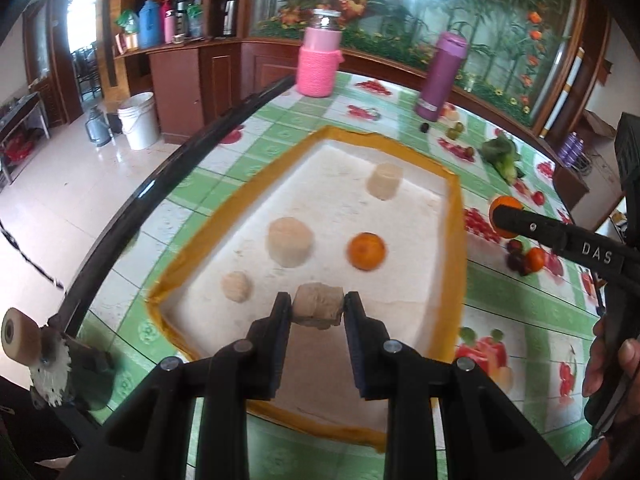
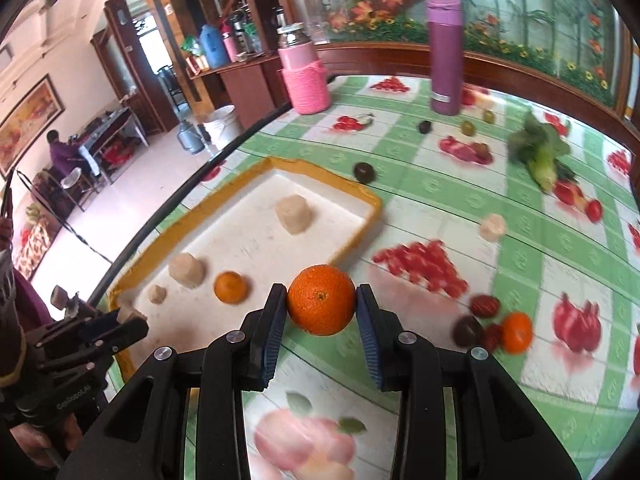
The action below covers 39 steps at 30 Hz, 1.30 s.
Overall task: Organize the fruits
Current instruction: 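Carry the orange and tan cube over the white tray and open both tools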
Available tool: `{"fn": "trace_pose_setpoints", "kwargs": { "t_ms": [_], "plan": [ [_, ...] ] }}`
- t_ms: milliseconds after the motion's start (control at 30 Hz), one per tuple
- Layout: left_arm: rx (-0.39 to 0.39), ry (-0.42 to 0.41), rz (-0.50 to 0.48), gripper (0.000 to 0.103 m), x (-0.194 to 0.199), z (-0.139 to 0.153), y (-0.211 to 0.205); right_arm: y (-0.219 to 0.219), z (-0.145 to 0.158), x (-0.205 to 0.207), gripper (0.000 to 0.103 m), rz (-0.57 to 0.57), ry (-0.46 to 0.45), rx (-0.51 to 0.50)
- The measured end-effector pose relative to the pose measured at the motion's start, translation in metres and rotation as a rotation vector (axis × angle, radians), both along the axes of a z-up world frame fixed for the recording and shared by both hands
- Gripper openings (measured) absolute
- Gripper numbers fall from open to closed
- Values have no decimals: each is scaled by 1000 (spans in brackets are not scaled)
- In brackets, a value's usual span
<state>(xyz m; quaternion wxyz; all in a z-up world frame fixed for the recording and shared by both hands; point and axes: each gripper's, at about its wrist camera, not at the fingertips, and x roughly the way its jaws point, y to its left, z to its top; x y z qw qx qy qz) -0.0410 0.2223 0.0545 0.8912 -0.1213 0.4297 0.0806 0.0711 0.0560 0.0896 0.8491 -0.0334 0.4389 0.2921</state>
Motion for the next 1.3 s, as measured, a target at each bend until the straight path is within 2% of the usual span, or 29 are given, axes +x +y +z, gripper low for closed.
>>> {"fn": "trace_pose_setpoints", "kwargs": {
  "t_ms": [333,567,800,867,933,1033,1300],
  "plan": [
    [-11,55,42,30,17,-22,22,60,-33,33,34,82,47,-95],
    [-6,72,49,30,22,-28,28,78,-52,43,34,132,71,-139],
    [44,71,40,30,24,-29,22,86,-60,46,36,156,44,-184],
    [47,66,38,33,23,-29,21,84,-62,47,37,161,47,-187],
    [41,61,32,43,23,-29,19,85,-62,47,38,165,37,-192],
    [64,64,27,51,23,-29,12,84,-62,45,39,164,28,-199],
    [74,85,42,57,15,-30,10,73,-49,32,40,147,11,-181]
  ]
}}
